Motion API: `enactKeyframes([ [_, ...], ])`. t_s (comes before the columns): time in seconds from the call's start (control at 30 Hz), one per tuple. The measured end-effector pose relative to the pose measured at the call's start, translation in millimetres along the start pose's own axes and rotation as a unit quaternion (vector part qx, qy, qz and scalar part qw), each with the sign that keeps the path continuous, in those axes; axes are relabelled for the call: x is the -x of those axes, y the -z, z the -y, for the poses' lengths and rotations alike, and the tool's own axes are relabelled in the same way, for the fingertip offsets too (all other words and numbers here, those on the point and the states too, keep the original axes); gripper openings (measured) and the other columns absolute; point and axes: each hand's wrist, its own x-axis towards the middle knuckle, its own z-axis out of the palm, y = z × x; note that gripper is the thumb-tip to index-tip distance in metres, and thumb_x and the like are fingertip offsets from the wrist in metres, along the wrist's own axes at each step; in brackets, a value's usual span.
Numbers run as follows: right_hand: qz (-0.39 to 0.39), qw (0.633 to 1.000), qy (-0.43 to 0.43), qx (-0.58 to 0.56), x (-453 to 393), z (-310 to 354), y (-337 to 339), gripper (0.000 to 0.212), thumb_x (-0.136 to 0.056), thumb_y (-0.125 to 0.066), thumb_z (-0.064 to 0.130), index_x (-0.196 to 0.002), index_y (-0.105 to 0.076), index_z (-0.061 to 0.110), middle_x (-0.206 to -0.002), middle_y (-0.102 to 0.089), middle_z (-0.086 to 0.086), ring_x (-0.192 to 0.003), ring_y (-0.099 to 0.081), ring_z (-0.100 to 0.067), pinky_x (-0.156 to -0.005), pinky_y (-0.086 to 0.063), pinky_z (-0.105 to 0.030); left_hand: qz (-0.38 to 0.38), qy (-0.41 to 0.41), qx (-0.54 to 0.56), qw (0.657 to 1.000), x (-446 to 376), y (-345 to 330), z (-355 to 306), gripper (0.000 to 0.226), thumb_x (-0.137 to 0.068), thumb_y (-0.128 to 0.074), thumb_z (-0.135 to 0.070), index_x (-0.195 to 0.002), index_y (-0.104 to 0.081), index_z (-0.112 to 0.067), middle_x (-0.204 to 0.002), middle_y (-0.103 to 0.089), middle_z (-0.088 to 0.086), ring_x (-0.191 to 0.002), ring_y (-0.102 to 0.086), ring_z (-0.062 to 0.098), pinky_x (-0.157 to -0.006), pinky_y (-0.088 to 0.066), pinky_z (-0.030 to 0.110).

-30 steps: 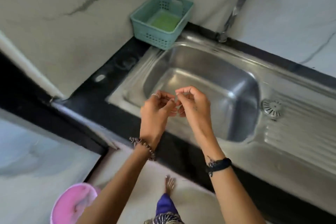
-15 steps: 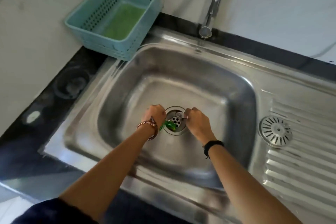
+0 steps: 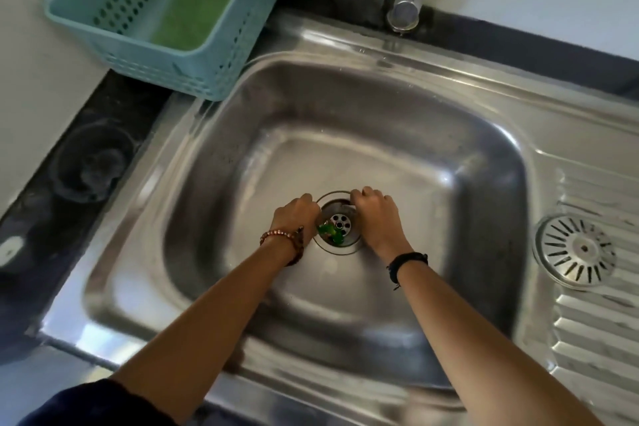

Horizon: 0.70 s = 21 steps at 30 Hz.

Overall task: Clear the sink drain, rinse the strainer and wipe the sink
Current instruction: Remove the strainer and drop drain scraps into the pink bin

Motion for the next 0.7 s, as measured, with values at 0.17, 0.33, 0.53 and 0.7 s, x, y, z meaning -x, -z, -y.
enactKeyframes([
  [0.17,-0.008,0.959,-0.147,-0.244,6.6,14.2,26.3,0.018,-0.092,-0.056,0.027,-0.090,-0.063,0.010,-0.079,-0.063,-0.005,-0.071,-0.061,-0.023,-0.047,-0.034,-0.021,-0.031,0.079,0.161,0.983,14.7,30.3,9.4,0.013,-0.083,-0.059,-0.014,-0.092,-0.068,-0.015,-0.099,-0.067,0.006,-0.078,-0.054,0.016,-0.065,-0.041,0.026],
  [0.33,-0.054,0.883,-0.179,-0.431,25.6,53.5,85.0,0.009,-0.082,-0.068,0.028,-0.078,-0.063,0.022,-0.068,-0.063,0.005,-0.060,-0.057,-0.008,-0.049,-0.039,-0.014,-0.098,0.085,0.275,0.953,68.1,72.6,8.0,0.004,-0.080,-0.065,-0.017,-0.080,-0.068,-0.016,-0.089,-0.068,0.004,-0.070,-0.055,0.013,-0.062,-0.043,0.022],
  [0.53,-0.070,0.826,-0.069,-0.555,76.5,154.3,148.6,0.017,-0.077,-0.065,0.031,-0.069,-0.062,0.016,-0.066,-0.062,-0.011,-0.059,-0.048,-0.014,-0.056,-0.036,-0.028,-0.289,0.142,0.478,0.817,194.5,102.9,36.6,0.020,-0.075,-0.070,-0.018,-0.063,-0.058,-0.029,-0.061,-0.061,-0.012,-0.057,-0.056,0.009,-0.066,-0.051,0.032],
  [0.7,-0.024,0.785,0.012,-0.619,134.6,264.4,157.7,0.025,-0.077,-0.060,0.031,-0.067,-0.055,0.008,-0.064,-0.056,-0.020,-0.059,-0.043,-0.013,-0.055,-0.036,-0.026,-0.437,0.226,0.527,0.693,307.7,82.9,77.5,0.008,-0.078,-0.067,-0.017,-0.074,-0.061,-0.019,-0.060,-0.061,-0.006,-0.052,-0.054,0.007,-0.057,-0.049,0.031],
])
